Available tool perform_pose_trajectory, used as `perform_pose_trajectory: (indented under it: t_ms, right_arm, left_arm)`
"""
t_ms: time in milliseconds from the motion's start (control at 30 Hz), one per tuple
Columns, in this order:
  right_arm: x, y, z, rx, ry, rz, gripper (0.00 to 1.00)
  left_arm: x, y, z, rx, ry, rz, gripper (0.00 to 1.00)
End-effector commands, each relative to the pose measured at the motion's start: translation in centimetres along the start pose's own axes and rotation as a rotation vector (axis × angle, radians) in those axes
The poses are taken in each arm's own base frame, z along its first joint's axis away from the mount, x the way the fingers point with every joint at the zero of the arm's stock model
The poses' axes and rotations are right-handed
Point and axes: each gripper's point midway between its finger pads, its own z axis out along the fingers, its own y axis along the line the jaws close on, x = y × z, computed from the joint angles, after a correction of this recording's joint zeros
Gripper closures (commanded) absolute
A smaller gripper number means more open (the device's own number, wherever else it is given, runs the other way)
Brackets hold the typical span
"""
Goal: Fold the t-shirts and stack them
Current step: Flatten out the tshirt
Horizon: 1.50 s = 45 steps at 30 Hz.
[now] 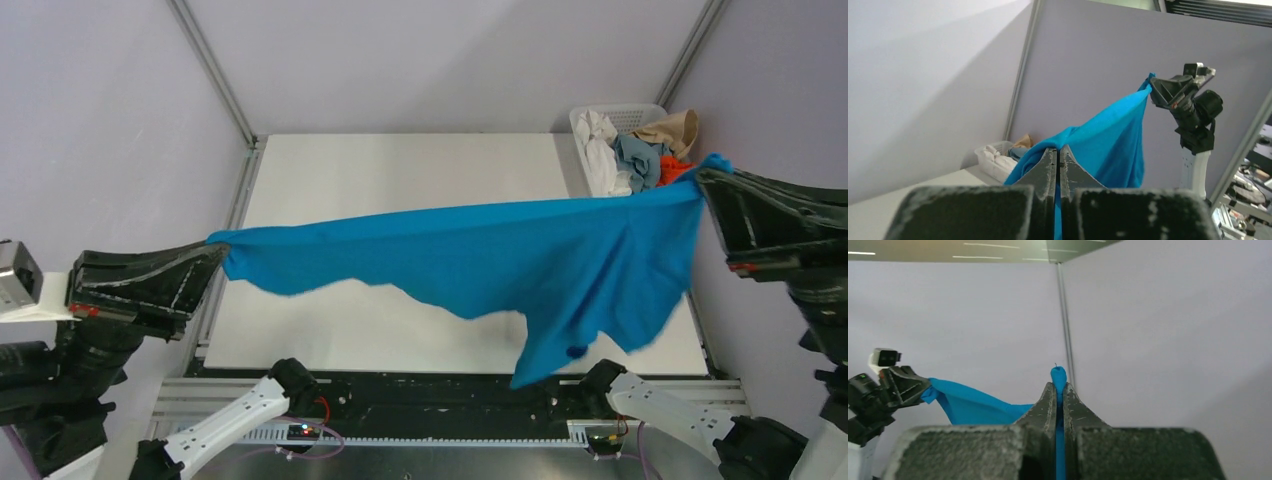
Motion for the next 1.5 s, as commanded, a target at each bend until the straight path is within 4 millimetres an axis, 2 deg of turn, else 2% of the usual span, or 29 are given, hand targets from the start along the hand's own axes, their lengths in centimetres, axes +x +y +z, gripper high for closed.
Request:
perform_pose_trajectory:
  t_ms: [0, 100, 167, 233, 267, 400, 433, 467, 500, 533, 567, 600, 633, 667, 700, 733, 767, 800, 833, 867, 900, 967, 1167, 1267, 1300, 1367, 1400, 1433, 1467]
  right_arm:
    - [-1.8, 0.9, 0.5, -0.029, 0.004, -0.015, 1.0]
    - [-0.1, -0.5, 2.3, 0.033, 0.048, -0.055, 1.0]
    - [1.2, -3.4, 3.2, 0.171, 0.059, -0.1, 1.0]
    - [5.1, -6.6, 4.4, 0.29, 0.118, -0.186, 1.0]
    - [5.4, -7.5, 5.1, 0.328, 0.095, -0.207, 1.0]
    - [13.8, -13.7, 6.6, 0.558, 0.212, -0.348, 1.0]
    - [17.1, -14.9, 6.6, 0.578, 0.275, -0.365, 1.0]
    - [19.7, -16.6, 7.2, 0.608, 0.318, -0.374, 1.0]
    - [24.6, -18.1, 7.6, 0.608, 0.412, -0.344, 1.0]
    - [26.6, -20.0, 7.5, 0.64, 0.447, -0.33, 1.0]
    - [32.4, -21.5, 7.7, 0.629, 0.546, -0.281, 1.0]
    - [34.9, -23.0, 7.5, 0.635, 0.59, -0.257, 1.0]
    - [40.6, -25.4, 7.0, 0.666, 0.677, -0.228, 1.0]
    - [43.4, -26.2, 6.9, 0.652, 0.716, -0.213, 0.9]
    - [48.3, -28.1, 6.8, 0.657, 0.765, -0.209, 0.82]
    - [50.4, -28.7, 7.2, 0.644, 0.777, -0.204, 0.6]
    - [54.7, -30.1, 6.3, 0.653, 0.836, -0.2, 0.51]
    - [55.4, -30.9, 7.4, 0.668, 0.828, -0.194, 0.33]
    - [59.1, -32.0, 5.5, 0.698, 0.922, -0.186, 0.2]
    - [58.8, -32.6, 7.0, 0.72, 0.896, -0.185, 0.05]
    - [61.0, -33.3, 5.1, 0.756, 0.981, -0.188, 0.03]
    - [60.9, -33.8, 5.4, 0.787, 0.987, -0.187, 0.01]
    - [55.1, -31.2, 5.2, 0.827, 0.91, -0.1, 0.01]
    - [52.3, -28.6, 1.4, 0.894, 0.923, 0.004, 0.01]
    - [52.3, -27.7, 0.3, 0.91, 0.931, 0.058, 0.0]
    - [52.9, -25.6, -5.0, 0.964, 1.013, 0.131, 0.01]
    - [51.9, -24.3, -5.9, 0.956, 1.011, 0.153, 0.01]
    - [53.0, -23.4, -8.7, 0.977, 1.059, 0.185, 0.0]
    - [52.5, -22.3, -9.5, 0.969, 1.057, 0.196, 0.01]
  left_arm:
    - [-1.2, -1.0, 0.6, 0.048, -0.011, 0.067, 1.0]
    - [-1.0, 1.6, 1.6, -0.076, -0.023, 0.093, 1.0]
    - [0.7, 5.0, 3.4, -0.224, 0.005, 0.118, 1.0]
    - [2.7, 9.9, 4.8, -0.445, 0.034, 0.158, 1.0]
    - [3.5, 11.6, 5.2, -0.519, 0.054, 0.189, 1.0]
    - [10.0, 22.0, 6.3, -0.991, 0.197, 0.353, 1.0]
    - [13.1, 24.2, 7.4, -1.031, 0.274, 0.364, 0.99]
    - [14.7, 26.9, 6.7, -1.102, 0.315, 0.371, 0.95]
    - [18.3, 29.4, 7.3, -1.127, 0.393, 0.331, 0.94]
    - [21.5, 33.4, 6.0, -1.214, 0.478, 0.325, 0.95]
    - [23.3, 35.1, 5.7, -1.245, 0.505, 0.281, 0.96]
    - [26.2, 38.6, 4.2, -1.329, 0.587, 0.279, 0.94]
    - [27.6, 40.1, 3.6, -1.358, 0.621, 0.269, 0.82]
    - [30.4, 42.7, 2.7, -1.402, 0.705, 0.264, 0.73]
    - [31.7, 43.9, 2.2, -1.418, 0.744, 0.261, 0.41]
    - [33.9, 45.4, 1.9, -1.433, 0.799, 0.26, 0.26]
    - [34.7, 46.1, 1.8, -1.446, 0.814, 0.256, 0.07]
    - [36.0, 47.0, 1.7, -1.456, 0.843, 0.254, 0.04]
    - [36.4, 47.5, 1.7, -1.46, 0.85, 0.252, 0.01]
    - [36.9, 47.9, 1.8, -1.462, 0.859, 0.249, 0.01]
    - [36.8, 48.2, 2.0, -1.463, 0.853, 0.247, 0.01]
    - [36.7, 48.2, 2.2, -1.462, 0.845, 0.238, 0.0]
    - [35.3, 45.1, 2.4, -1.385, 0.815, 0.159, 0.0]
    - [36.1, 43.1, 0.9, -1.36, 0.824, 0.076, 0.0]
    - [37.0, 42.0, -0.3, -1.34, 0.855, 0.041, 0.0]
    - [38.6, 40.5, -2.3, -1.322, 0.891, -0.021, 0.0]
    - [39.2, 40.1, -2.7, -1.314, 0.893, -0.045, 0.0]
    - [40.5, 39.2, -4.2, -1.301, 0.929, -0.074, 0.0]
    - [40.9, 39.0, -4.4, -1.288, 0.921, -0.09, 0.0]
